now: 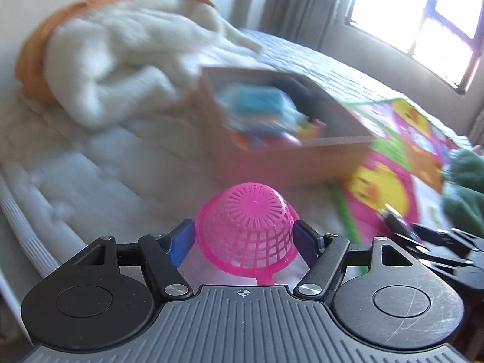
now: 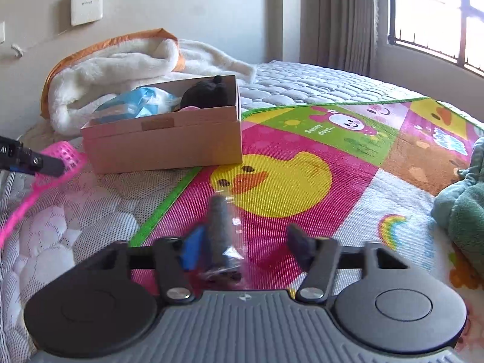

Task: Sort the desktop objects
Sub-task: 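Grasp the pink strainer with the left gripper while the right approaches the black wrapped cylinder, then close the right gripper on the black wrapped cylinder while the left lifts the strainer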

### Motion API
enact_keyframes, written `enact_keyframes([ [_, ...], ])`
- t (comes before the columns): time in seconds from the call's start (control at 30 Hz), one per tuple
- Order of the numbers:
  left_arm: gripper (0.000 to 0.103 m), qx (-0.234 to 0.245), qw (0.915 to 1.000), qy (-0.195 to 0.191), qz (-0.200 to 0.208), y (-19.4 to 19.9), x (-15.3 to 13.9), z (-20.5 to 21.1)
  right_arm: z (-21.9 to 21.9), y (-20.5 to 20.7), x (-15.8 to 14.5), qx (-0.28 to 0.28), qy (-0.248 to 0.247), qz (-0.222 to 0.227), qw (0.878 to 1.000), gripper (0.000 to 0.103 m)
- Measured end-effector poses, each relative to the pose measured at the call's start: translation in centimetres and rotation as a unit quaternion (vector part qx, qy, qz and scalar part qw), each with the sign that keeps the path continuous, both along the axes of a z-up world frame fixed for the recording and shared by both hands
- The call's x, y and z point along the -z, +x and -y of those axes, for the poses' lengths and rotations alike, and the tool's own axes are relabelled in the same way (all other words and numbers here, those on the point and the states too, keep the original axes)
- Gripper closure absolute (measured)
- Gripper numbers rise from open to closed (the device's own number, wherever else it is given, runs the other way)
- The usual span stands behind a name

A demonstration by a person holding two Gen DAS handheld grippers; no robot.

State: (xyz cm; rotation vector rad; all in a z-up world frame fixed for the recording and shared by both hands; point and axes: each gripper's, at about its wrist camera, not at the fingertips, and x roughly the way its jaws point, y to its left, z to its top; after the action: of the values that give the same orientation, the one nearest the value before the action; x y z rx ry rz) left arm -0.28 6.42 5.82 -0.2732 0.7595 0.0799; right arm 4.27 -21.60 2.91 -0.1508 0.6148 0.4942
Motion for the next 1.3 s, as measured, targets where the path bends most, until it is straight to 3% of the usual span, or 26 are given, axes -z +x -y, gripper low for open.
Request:
enact_keyframes([
  [0.03, 0.026, 0.003, 1.0, -0.003, -0.004, -0.2, 0.2, 1.1, 0.0, -0.4, -0.3, -0.007, -0.006, -0.007, 1.0, 0.077],
  [0.13, 0.025, 0.021, 0.9988, 0.028, -0.034, -0.8, 0.5, 3.8, 0.3, -2.4, -1.3, -0.051, -0.015, -0.033, 0.998, 0.078],
  [0.2, 0.014, 0.027, 0.997, 0.062, -0.037, -1.9, 0.5, 5.2, 0.6, -4.3, -2.0, -0.104, -0.03, -0.047, 0.993, 0.078],
  [0.27, 0.009, 0.027, 0.996, 0.078, -0.034, -3.1, 0.8, 5.9, 0.8, -6.4, -2.3, -0.144, -0.069, -0.036, 0.987, 0.075],
  [0.3, 0.009, 0.027, 0.9958, 0.081, -0.035, -3.6, 0.8, 6.2, 0.7, -7.2, -2.3, -0.151, -0.094, -0.019, 0.984, 0.072],
  [0.37, 0.008, 0.023, 0.9956, 0.082, -0.04, -4.4, 1.0, 6.4, 0.9, -7.9, -2.1, -0.135, -0.144, 0.024, 0.98, 0.05],
  [0.47, 0.007, 0.015, 0.9962, 0.072, -0.047, -5.3, 0.9, 6.4, 1.1, -7.8, -2.0, -0.067, -0.19, 0.075, 0.977, 0.041],
  [0.5, 0.007, 0.011, 0.9964, 0.068, -0.048, -5.5, 0.9, 6.4, 1.3, -7.6, -2.2, -0.05, -0.182, 0.075, 0.979, 0.038],
  [0.57, 0.006, 0.009, 0.9969, 0.061, -0.05, -5.9, 0.8, 6.4, 1.8, -7.4, -3.0, -0.033, -0.133, 0.054, 0.989, 0.019],
  [0.63, 0.006, 0.005, 0.9973, 0.053, -0.05, -6.1, 0.6, 6.4, 2.0, -7.4, -3.6, -0.035, -0.077, 0.03, 0.996, 0.011],
  [0.73, 0.006, 0.001, 0.997, 0.059, -0.05, -6.3, 0.5, 6.6, 1.1, -6.5, -3.3, -0.011, -0.05, -0.002, 0.999, 0.011],
  [0.9, 0.005, -0.006, 0.9963, 0.065, -0.055, -6.4, 0.5, 6.7, -0.1, -4.6, -1.9, 0.039, -0.045, -0.056, 0.997, 0.013],
  [0.93, 0.005, -0.007, 0.9962, 0.066, -0.056, -6.4, 0.5, 6.7, -0.4, -4.7, -1.7, 0.035, -0.052, -0.056, 0.996, 0.023],
  [0.97, 0.005, -0.007, 0.9961, 0.067, -0.057, -6.3, 0.5, 6.7, -0.6, -5.0, -1.6, 0.03, -0.059, -0.052, 0.996, 0.025],
  [1.3, 0.005, -0.017, 0.9951, 0.072, -0.065, -6.2, 0.9, 6.4, -1.9, -6.2, -2.0, -0.035, -0.073, -0.067, 0.994, 0.024],
])
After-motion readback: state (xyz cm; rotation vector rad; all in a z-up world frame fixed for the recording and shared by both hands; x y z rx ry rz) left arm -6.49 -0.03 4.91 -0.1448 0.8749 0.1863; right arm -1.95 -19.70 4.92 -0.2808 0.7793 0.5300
